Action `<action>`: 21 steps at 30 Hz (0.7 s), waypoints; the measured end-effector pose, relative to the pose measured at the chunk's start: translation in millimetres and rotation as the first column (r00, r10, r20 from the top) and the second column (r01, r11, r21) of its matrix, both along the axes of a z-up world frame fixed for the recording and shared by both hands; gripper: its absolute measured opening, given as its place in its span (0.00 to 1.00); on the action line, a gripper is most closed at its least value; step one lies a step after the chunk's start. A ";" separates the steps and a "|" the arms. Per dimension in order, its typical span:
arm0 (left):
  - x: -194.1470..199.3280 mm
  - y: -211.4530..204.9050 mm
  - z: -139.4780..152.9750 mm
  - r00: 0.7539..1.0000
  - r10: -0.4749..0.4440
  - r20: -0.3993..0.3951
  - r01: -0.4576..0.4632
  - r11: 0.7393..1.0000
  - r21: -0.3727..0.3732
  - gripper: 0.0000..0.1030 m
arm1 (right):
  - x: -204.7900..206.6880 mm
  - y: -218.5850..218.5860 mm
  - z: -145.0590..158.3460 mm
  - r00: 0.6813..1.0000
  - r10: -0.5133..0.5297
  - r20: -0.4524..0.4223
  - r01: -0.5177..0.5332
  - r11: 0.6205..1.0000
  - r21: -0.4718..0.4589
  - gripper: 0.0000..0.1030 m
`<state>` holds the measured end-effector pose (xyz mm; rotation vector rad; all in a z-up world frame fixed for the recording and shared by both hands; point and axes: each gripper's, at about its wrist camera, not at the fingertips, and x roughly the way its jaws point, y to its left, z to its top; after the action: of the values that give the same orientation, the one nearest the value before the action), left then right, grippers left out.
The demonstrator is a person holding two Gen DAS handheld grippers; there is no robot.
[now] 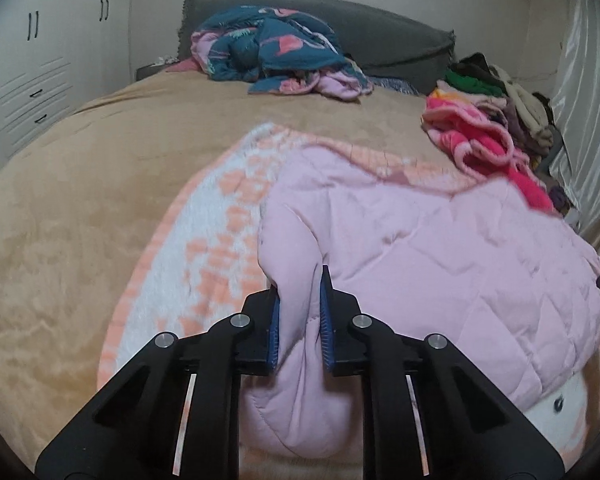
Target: Fold large clothes
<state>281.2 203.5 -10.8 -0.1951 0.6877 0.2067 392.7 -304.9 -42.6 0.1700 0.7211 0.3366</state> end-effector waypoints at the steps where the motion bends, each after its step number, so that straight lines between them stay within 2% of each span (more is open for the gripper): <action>1: 5.3 1.5 3.4 1.000 0.002 0.002 -0.002 1.000 -0.001 0.08 | 5.1 3.5 7.8 1.000 -0.014 0.016 0.014 1.000 -0.005 0.19; 3: 18.5 2.9 8.6 1.000 0.013 -0.002 -0.013 1.000 0.008 0.08 | 14.5 9.5 12.3 0.999 -0.026 0.031 0.027 0.999 -0.033 0.19; 8: 47.3 2.2 -5.0 0.997 0.038 -0.066 -0.035 0.998 0.050 0.08 | 54.6 19.1 -14.7 0.993 -0.093 -0.073 0.087 0.993 -0.083 0.19; 12: 56.2 1.8 -23.2 0.992 0.048 -0.112 -0.040 0.997 0.072 0.09 | 63.5 18.2 -38.9 0.985 -0.118 -0.124 0.108 0.991 -0.084 0.20; 15: 57.0 0.1 -28.2 0.991 0.055 -0.120 -0.045 0.996 0.082 0.10 | 62.4 16.2 -46.0 0.982 -0.130 -0.140 0.119 0.990 -0.082 0.24; 18: 54.0 0.1 -26.5 0.990 0.065 -0.126 -0.055 0.995 0.086 0.13 | 54.9 7.4 -44.1 0.974 -0.155 -0.166 0.149 0.988 -0.048 0.39; 20: 51.6 -0.5 -23.8 0.988 0.081 -0.129 -0.069 0.993 0.091 0.19 | 45.7 0.4 -40.1 0.970 -0.167 -0.175 0.168 0.986 -0.006 0.66; 21: 48.7 0.1 -22.1 0.987 0.093 -0.132 -0.082 0.992 0.092 0.21 | 40.4 -2.6 -38.0 0.970 -0.169 -0.173 0.175 0.984 0.017 0.69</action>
<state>329.9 203.7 -33.0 -0.1293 0.8048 0.3357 433.1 -307.6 -80.6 0.2931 0.8646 0.1691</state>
